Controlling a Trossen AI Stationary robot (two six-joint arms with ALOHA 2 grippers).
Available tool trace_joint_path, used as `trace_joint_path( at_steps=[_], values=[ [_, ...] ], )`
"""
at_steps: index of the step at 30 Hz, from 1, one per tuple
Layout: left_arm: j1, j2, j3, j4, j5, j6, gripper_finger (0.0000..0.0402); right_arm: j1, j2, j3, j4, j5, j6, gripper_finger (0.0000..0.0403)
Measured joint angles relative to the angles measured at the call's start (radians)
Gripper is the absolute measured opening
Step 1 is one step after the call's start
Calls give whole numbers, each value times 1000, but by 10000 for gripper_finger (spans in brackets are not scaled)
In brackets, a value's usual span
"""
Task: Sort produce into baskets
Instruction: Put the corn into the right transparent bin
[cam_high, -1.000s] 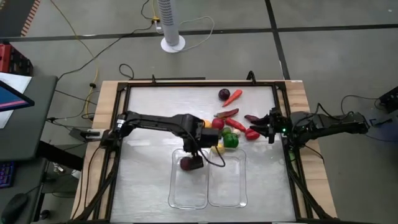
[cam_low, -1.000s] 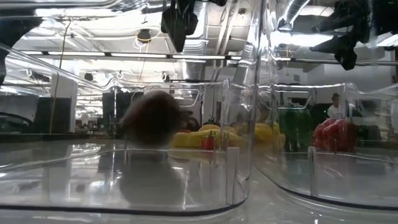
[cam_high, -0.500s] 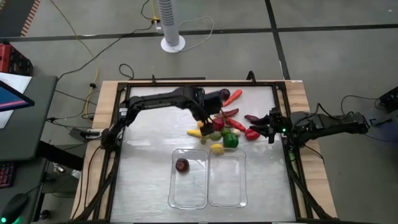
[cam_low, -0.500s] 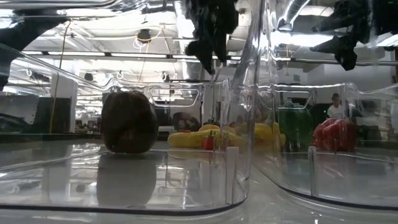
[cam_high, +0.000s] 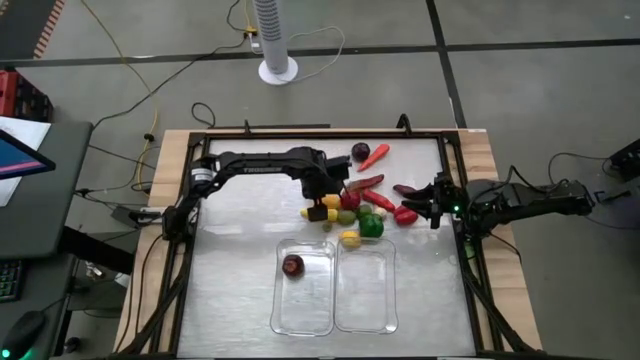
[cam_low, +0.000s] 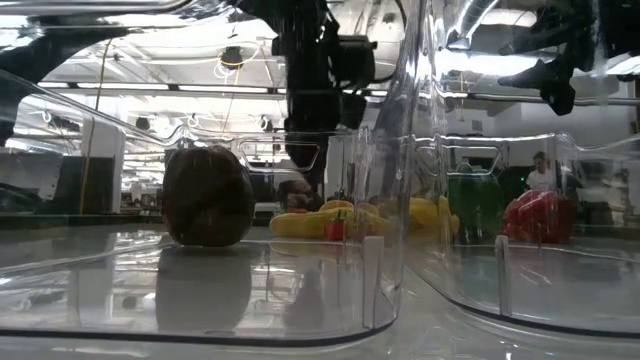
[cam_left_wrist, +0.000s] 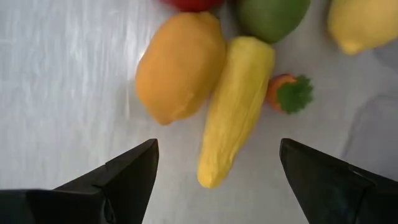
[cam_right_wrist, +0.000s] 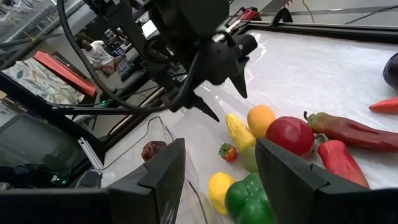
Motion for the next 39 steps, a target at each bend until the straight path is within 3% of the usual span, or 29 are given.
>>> trace_joint_path(
  at_steps=[6,14,25,35,39],
  values=[
    [-16,-2,-81,98,-62,30,320,0,0,0,0,22,1,221],
    [-38,-3,-171,155,-65,23,303,0,0,0,0,25,2,221],
    [-64,-3,-221,179,-154,-79,197,0,0,0,0,49,-1,221],
    [-59,-40,-218,171,-112,-117,84,0,0,0,4,50,0,221],
    [-50,-110,-215,178,-112,-117,68,0,0,0,5,50,-4,221]
  ],
)
